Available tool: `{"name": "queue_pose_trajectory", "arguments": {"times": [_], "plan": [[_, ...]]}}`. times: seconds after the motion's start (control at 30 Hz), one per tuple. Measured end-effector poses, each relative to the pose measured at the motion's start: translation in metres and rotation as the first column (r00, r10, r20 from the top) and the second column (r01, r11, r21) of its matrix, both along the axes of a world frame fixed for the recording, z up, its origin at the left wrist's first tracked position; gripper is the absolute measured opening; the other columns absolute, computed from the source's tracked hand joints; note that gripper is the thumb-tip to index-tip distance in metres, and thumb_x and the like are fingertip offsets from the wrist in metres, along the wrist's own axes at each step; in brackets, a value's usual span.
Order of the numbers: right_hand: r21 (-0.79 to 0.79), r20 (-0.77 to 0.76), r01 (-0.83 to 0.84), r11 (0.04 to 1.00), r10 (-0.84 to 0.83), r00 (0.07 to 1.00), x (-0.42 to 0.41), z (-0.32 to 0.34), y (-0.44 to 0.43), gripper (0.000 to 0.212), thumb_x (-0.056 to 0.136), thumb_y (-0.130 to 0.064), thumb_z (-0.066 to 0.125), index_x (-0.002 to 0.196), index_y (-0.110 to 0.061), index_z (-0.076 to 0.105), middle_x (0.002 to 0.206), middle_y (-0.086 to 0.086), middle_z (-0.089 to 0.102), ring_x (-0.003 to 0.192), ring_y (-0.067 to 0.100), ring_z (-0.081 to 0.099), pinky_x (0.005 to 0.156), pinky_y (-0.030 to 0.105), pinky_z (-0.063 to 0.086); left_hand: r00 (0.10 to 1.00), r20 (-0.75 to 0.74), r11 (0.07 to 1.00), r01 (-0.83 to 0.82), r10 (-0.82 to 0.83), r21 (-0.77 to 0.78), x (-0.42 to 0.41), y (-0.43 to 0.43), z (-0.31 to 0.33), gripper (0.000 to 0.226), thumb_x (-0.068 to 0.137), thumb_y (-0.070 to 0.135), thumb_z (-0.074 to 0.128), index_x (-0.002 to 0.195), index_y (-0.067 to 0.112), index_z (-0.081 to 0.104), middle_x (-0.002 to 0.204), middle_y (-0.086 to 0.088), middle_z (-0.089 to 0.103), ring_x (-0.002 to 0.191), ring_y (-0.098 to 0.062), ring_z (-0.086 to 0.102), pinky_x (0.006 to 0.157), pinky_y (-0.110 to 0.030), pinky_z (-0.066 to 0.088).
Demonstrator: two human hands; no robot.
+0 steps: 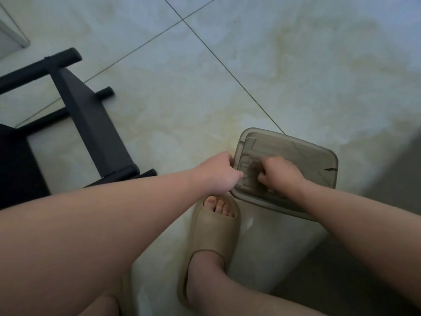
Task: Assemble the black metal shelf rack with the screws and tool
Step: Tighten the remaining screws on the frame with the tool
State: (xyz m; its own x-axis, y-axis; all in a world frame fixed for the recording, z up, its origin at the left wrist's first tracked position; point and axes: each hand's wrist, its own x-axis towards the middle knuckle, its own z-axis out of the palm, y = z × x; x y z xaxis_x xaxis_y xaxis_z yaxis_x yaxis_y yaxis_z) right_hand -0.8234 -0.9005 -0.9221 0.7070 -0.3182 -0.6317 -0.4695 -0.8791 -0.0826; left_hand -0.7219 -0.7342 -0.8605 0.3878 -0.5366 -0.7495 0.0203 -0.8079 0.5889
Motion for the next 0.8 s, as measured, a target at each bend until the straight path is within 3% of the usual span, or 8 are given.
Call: {"name": "queue_pose_trajectory", "arguments": {"times": [0.07, 0.2, 0.27, 0.4, 0.5, 0.57, 0.7, 0.8], "plan": [[0.027, 0.019, 0.118, 0.993, -0.119, 0.993, 0.0, 0.021, -0.005, 0.009, 0.086, -0.023, 0.062, 0.088, -0.015, 0.059, 0.097, 0.015, 0.067, 0.088, 0.036, 0.064, 0.068, 0.033, 0.047, 0.993, 0.068, 0.994, 0.096, -0.1, 0.056, 0.009, 0.008, 0.017, 0.035, 0.096, 0.031, 0.06, 0.125, 0.012, 0.054, 0.12, -0.008, 0.06, 0.11, -0.029, 0.057, 0.088, -0.03, 0.041], [0.073, 0.149, 0.224, 0.972, -0.233, 0.961, 0.012, 0.093, -0.01, 0.01, 0.085, -0.018, 0.066, 0.084, -0.019, 0.056, 0.093, 0.011, 0.067, 0.09, 0.033, 0.062, 0.076, 0.037, 0.052, 0.961, 0.193, 0.977, 0.176, -0.197, 0.118, 0.035, 0.032, 0.076, 0.031, 0.098, 0.027, 0.057, 0.12, 0.007, 0.064, 0.119, -0.009, 0.063, 0.112, -0.028, 0.058, 0.085, -0.026, 0.04], [0.098, 0.235, 0.225, 0.969, -0.242, 0.941, 0.024, 0.138, -0.004, 0.017, 0.085, -0.013, 0.066, 0.101, -0.017, 0.061, 0.095, 0.008, 0.069, 0.092, 0.03, 0.064, 0.081, 0.039, 0.053, 0.943, 0.262, 0.975, 0.176, -0.208, 0.138, 0.049, 0.05, 0.113, 0.032, 0.098, 0.027, 0.058, 0.121, 0.007, 0.065, 0.121, -0.007, 0.065, 0.112, -0.026, 0.059, 0.085, -0.026, 0.041], [0.146, 0.38, 0.141, 0.979, -0.187, 0.906, 0.052, 0.239, 0.037, 0.049, 0.088, -0.009, 0.062, 0.136, -0.022, 0.061, 0.094, 0.002, 0.072, 0.093, 0.023, 0.065, 0.085, 0.033, 0.052, 0.903, 0.416, 0.992, 0.072, -0.107, 0.099, 0.066, 0.099, 0.186, 0.016, 0.097, 0.029, 0.058, 0.107, 0.019, 0.063, 0.101, 0.001, 0.056, 0.095, -0.02, 0.053, 0.082, -0.026, 0.039], [0.206, 0.496, 0.112, 0.972, -0.202, 0.844, 0.061, 0.306, 0.087, 0.04, 0.088, -0.008, 0.06, 0.123, -0.024, 0.067, 0.081, -0.005, 0.066, 0.076, 0.017, 0.06, 0.067, 0.027, 0.045, 0.897, 0.433, 0.996, -0.087, 0.09, -0.028, 0.059, 0.144, 0.227, 0.021, 0.095, 0.029, 0.06, 0.113, 0.018, 0.064, 0.091, 0.007, 0.058, 0.093, -0.019, 0.059, 0.077, -0.027, 0.041], [0.267, 0.574, 0.118, 0.956, -0.256, 0.778, 0.059, 0.339, 0.125, 0.028, 0.085, -0.008, 0.061, 0.108, -0.024, 0.063, 0.077, -0.009, 0.063, 0.071, 0.016, 0.059, 0.058, 0.026, 0.043, 0.901, 0.388, 0.981, -0.171, 0.192, -0.088, 0.047, 0.174, 0.247, 0.02, 0.093, 0.028, 0.061, 0.111, 0.019, 0.063, 0.098, 0.004, 0.065, 0.092, -0.021, 0.065, 0.074, -0.029, 0.047], [0.463, 0.613, 0.14, 0.875, -0.43, 0.663, 0.039, 0.37, 0.2, 0.022, 0.083, -0.005, 0.06, 0.086, -0.025, 0.051, 0.075, -0.008, 0.069, 0.067, 0.013, 0.066, 0.048, 0.023, 0.041, 0.907, 0.239, 0.933, -0.31, 0.348, -0.184, 0.02, 0.229, 0.28, 0.023, 0.091, 0.024, 0.063, 0.114, 0.023, 0.062, 0.097, 0.005, 0.069, 0.08, -0.015, 0.07, 0.065, -0.027, 0.05], [0.534, 0.571, 0.12, 0.837, -0.462, 0.679, 0.025, 0.375, 0.243, 0.017, 0.082, -0.007, 0.064, 0.08, -0.021, 0.055, 0.076, -0.008, 0.068, 0.068, 0.015, 0.064, 0.052, 0.024, 0.044, 0.904, 0.205, 0.91, -0.316, 0.375, -0.27, 0.002, 0.261, 0.299, 0.028, 0.091, 0.021, 0.066, 0.118, 0.024, 0.063, 0.102, 0.003, 0.069, 0.078, -0.011, 0.071, 0.065, -0.025, 0.051]]}}
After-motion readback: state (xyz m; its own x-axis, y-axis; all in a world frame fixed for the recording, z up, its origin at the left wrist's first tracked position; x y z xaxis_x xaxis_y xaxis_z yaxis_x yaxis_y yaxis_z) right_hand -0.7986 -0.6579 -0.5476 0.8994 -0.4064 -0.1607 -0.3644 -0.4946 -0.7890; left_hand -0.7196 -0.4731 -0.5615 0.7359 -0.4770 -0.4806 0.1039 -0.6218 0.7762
